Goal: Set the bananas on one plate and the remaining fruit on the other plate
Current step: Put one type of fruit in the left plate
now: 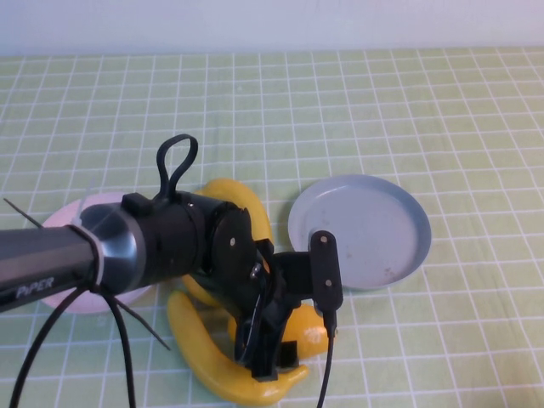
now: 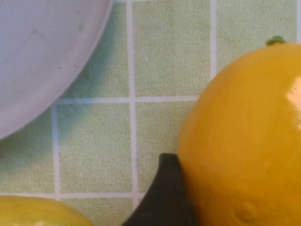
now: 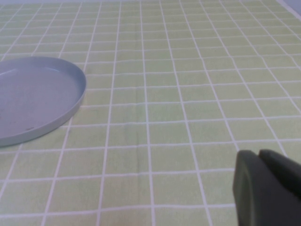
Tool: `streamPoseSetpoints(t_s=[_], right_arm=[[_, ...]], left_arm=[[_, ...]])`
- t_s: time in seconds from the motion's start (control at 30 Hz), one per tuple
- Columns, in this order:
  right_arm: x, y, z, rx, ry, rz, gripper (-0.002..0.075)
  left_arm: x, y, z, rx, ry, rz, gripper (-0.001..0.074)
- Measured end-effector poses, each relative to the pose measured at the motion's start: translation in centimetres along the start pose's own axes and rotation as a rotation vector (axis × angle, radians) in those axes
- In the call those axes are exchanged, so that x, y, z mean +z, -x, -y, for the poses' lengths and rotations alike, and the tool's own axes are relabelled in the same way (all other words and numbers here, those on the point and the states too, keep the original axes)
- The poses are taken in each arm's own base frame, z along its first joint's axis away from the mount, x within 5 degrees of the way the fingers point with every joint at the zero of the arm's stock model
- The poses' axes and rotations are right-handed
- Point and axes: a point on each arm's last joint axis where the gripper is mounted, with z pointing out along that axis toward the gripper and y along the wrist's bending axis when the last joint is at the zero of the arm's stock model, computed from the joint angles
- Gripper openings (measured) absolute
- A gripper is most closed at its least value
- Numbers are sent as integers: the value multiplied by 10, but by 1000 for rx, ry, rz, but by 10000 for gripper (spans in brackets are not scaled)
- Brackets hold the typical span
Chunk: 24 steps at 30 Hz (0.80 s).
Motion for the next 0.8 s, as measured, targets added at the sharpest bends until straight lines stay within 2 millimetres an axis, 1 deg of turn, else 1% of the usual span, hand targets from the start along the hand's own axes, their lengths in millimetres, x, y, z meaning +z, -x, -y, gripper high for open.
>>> streamPoseSetpoints(t_s=[0.17, 0.23, 0.3, 0.4, 0.43, 0.5, 0.57, 0.67, 0.73, 0.8], right_arm=[[0, 0, 0, 0, 0, 0, -15], [0, 0, 0, 0, 0, 0, -15], [0, 0, 0, 0, 0, 0, -15], [0, 0, 0, 0, 0, 0, -15], [0, 0, 0, 0, 0, 0, -15], [0, 0, 0, 0, 0, 0, -15], [0, 0, 0, 0, 0, 0, -15], [0, 0, 0, 0, 0, 0, -16], [0, 0, 0, 0, 0, 0, -15], [0, 0, 0, 0, 0, 0, -16]], left_arm=[[-4, 1, -1, 4, 13, 9, 554], [-12, 3, 0, -2, 19, 19, 554], [-25, 5, 3, -49, 24, 40, 554], [-52, 9, 6, -214, 54, 84, 554], [-64, 9, 7, -274, 78, 99, 554], [-80, 3, 5, -393, 122, 94, 554], [-93, -13, -3, -544, 183, 53, 554], [-103, -51, -24, -780, 285, -38, 554], [-110, -75, -38, -885, 351, -61, 554], [-117, -96, -48, -970, 402, -61, 554]])
